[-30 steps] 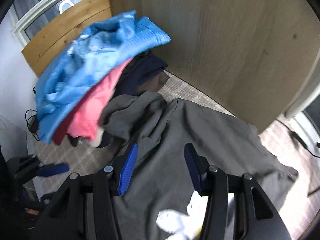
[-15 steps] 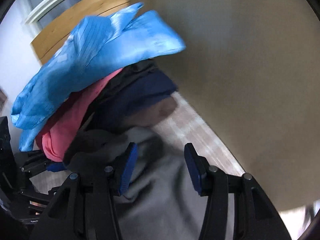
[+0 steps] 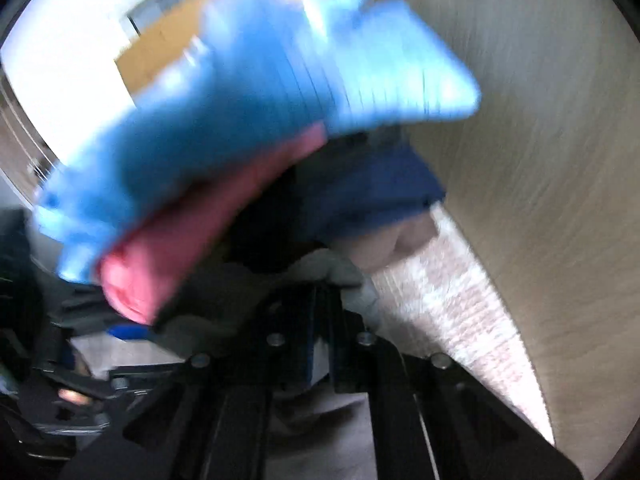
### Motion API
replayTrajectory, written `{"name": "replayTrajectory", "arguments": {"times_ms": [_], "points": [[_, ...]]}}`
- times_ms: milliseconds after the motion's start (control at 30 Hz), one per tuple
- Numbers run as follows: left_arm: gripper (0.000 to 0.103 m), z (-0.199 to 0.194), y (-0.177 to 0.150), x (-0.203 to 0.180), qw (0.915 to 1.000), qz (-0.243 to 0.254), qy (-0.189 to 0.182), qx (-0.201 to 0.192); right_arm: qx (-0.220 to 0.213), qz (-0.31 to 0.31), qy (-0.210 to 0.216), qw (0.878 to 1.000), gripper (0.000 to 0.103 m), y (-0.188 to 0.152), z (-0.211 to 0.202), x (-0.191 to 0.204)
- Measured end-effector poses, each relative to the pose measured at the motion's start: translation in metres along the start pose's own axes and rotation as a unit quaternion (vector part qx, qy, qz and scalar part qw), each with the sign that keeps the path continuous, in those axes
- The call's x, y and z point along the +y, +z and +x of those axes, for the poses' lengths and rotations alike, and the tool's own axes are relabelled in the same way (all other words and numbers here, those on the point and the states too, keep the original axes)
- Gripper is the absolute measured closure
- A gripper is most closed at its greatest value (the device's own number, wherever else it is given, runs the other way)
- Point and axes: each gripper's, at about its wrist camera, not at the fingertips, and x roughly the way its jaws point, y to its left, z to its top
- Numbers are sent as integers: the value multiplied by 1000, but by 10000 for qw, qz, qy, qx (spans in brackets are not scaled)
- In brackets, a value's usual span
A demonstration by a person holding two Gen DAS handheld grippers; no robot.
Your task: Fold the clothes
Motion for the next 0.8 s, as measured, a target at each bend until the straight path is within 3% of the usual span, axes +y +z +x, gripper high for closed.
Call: {"name": "replayTrajectory", "arguments": {"times_ms": [167,300,500,533,567,600,800], "points": [[80,-7,0,-2,9998,-89,-182,-87,-536,-349,-197,9978,98,17,-46,23],[75,-10,6,-12,9996,128,-60,-236,-693,-395,-222,9966,98,24,-62,28],[76,10,13,-27,9990,411,42,-174,-348,-115,-364,9987,98,12,-44,20],[79,11,14,-29,9986,494,76,-174,-312,-55,-453,9985,98,7,-46,19],[93,7,16,-25,9983,538,101,-205,-275,8,-545,9981,98,3,-47,17],[99,1,18,-20,9980,577,125,-240,-223,95,-653,9976,98,-3,-48,12],[99,-34,25,1,9968,292,-306,-678,462,542,-1289,9891,97,-34,-20,-23]]}}
